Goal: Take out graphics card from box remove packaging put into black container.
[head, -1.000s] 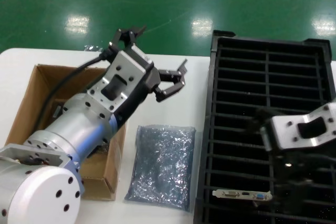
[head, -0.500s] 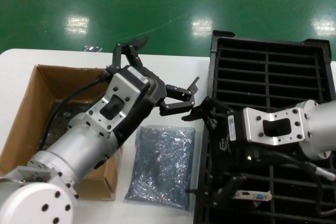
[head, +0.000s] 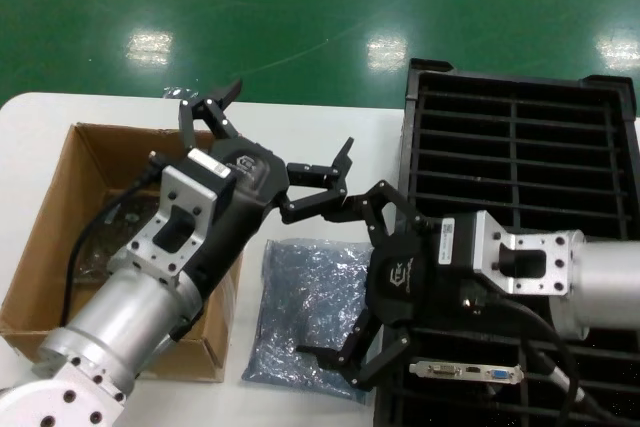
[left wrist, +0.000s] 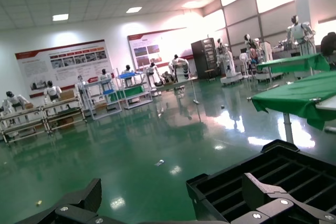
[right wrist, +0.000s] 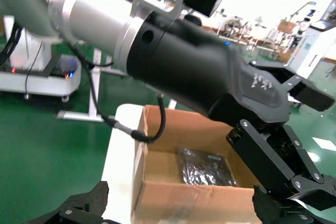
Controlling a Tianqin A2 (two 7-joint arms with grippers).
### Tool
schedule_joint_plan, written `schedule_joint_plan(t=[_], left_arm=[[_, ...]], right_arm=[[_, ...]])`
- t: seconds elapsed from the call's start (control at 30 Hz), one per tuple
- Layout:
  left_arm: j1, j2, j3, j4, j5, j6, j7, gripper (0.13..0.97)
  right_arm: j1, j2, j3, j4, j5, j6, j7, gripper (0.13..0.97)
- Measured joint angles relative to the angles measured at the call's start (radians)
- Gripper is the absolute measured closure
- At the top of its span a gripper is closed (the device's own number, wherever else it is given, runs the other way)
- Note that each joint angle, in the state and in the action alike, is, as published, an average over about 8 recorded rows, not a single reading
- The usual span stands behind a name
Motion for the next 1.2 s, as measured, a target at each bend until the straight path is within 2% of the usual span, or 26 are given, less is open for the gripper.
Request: schedule_joint_plan(t=[0.37, 0.67, 1.2], left_arm=[[0.064, -0.031, -0.008, 0.067, -0.208, -0.132, 0.122, 0.144], [0.116, -0.056, -0.015, 0.121, -0.380, -0.242, 0.224, 0.132], [0.209, -0.101, -0.027, 0.217, -0.682, -0.434, 0.398, 0.132]], right_arm=[[-0.203, -0.070, 0.129, -0.027, 0.070, 0.092, -0.097, 0.129], [-0.370, -0.128, 0.261, -0.050, 0.126, 0.445, -0.174, 0.129], [-0.665, -0.229, 0.471, -0.089, 0.227, 0.784, -0.310, 0.129]])
